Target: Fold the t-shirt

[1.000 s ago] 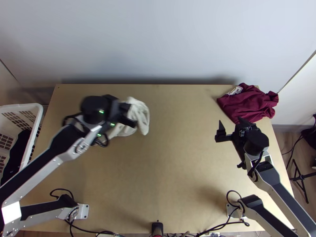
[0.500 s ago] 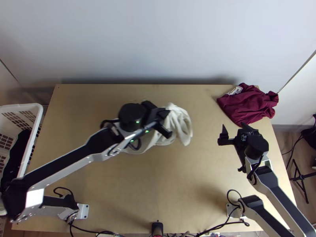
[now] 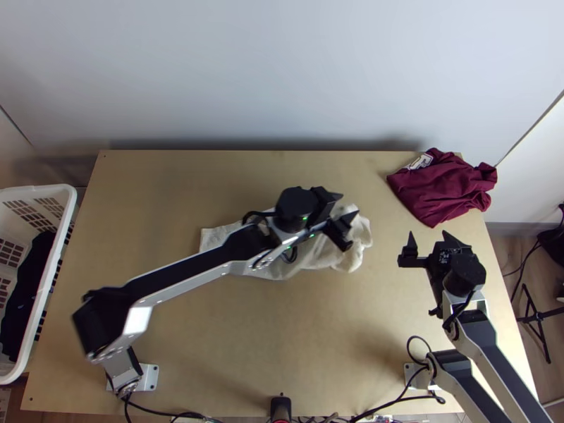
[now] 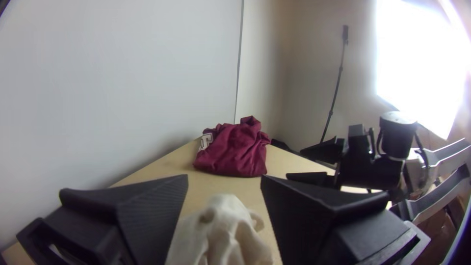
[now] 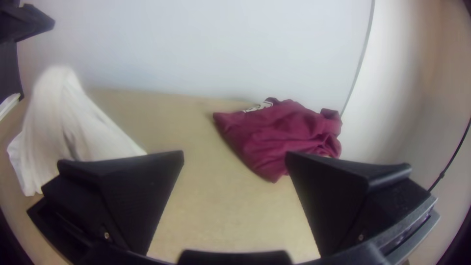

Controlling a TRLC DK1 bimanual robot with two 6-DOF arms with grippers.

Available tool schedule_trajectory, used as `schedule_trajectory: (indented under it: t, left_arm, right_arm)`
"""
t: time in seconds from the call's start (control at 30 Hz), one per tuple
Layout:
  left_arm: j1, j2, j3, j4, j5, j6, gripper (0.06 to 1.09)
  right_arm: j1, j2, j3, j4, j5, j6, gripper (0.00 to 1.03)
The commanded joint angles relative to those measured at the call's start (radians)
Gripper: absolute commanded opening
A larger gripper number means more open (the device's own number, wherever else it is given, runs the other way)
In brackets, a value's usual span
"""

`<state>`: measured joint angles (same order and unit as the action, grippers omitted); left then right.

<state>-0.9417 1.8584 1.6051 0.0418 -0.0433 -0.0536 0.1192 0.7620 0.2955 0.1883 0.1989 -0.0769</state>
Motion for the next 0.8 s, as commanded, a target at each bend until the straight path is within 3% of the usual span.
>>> schedule_trajectory:
  t: [0.0,0.33,0.53,0.77]
  left_arm:
    - [0.04,0.191,0.134,0.007,-0.124,0.044,1.04]
    - [0.215,0.124,0.105,-0.059,-0.164,0.097,1.04]
    - [0.271,-0.094,-0.128,-0.14,-0.162,0.115,1.04]
    - [0.316,-0.271,-0.361,-0.155,-0.162,0.132,1.04]
  right_arm:
    - [-0.018,-0.01,-0.018,0.022,0.0,-0.006,0.96]
    - [0.01,-0.007,-0.027,0.025,-0.001,-0.003,0.96]
    - [0.138,0.0,-0.029,-0.029,-0.009,0.02,0.96]
    - [0.26,0.18,0.028,-0.03,-0.032,0.023,0.96]
